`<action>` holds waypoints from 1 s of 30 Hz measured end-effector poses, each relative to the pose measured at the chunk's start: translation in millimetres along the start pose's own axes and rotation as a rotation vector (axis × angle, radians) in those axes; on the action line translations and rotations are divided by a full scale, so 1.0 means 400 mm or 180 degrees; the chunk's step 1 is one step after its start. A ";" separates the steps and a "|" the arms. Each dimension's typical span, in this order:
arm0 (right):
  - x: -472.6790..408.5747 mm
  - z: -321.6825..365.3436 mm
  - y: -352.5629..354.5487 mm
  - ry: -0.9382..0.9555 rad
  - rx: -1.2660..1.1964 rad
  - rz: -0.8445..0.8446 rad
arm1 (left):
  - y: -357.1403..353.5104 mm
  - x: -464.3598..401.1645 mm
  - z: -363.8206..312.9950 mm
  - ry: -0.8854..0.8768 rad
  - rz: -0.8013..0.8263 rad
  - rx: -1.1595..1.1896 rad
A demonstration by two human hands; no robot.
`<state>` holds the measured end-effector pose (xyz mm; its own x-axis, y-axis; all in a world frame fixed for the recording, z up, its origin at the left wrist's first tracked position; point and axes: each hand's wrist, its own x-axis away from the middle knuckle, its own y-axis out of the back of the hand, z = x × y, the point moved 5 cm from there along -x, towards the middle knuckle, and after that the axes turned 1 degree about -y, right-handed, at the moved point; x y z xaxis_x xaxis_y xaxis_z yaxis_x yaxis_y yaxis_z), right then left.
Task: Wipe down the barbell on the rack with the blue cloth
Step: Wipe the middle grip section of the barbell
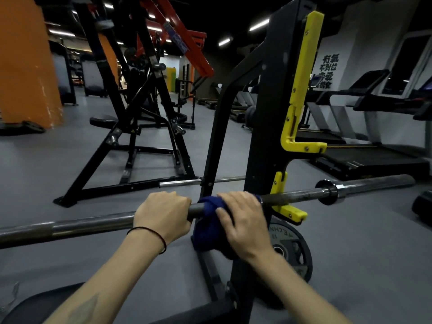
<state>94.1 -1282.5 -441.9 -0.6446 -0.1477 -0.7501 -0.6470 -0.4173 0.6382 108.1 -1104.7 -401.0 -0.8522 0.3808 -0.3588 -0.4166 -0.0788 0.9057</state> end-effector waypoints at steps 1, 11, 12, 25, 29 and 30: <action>-0.003 -0.051 0.020 -0.0164 -0.0013 -0.0024 | -0.002 0.001 0.001 0.0007 -0.0005 -0.0010; 0.011 0.016 -0.022 -0.1039 -0.0406 -0.0524 | -0.004 0.002 -0.006 0.0116 -0.0011 -0.0020; 0.011 -0.008 -0.003 -0.0698 -0.0275 -0.0389 | -0.003 0.001 -0.005 0.0117 -0.0025 -0.0026; 0.020 0.088 -0.030 -0.0634 -0.0428 -0.0448 | -0.005 0.001 -0.008 0.0090 -0.0122 0.0050; 0.005 -0.097 0.039 -0.0252 0.0014 -0.0116 | -0.006 0.004 -0.007 0.0031 -0.0210 0.0015; 0.003 -0.139 0.054 -0.0483 -0.0028 -0.0240 | -0.005 0.005 -0.006 0.0027 -0.0253 0.0032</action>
<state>102.2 -1341.5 -438.7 -0.6488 0.0211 -0.7606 -0.6927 -0.4301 0.5789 106.4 -1105.8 -404.2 -0.8193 0.3777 -0.4315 -0.4797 -0.0393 0.8765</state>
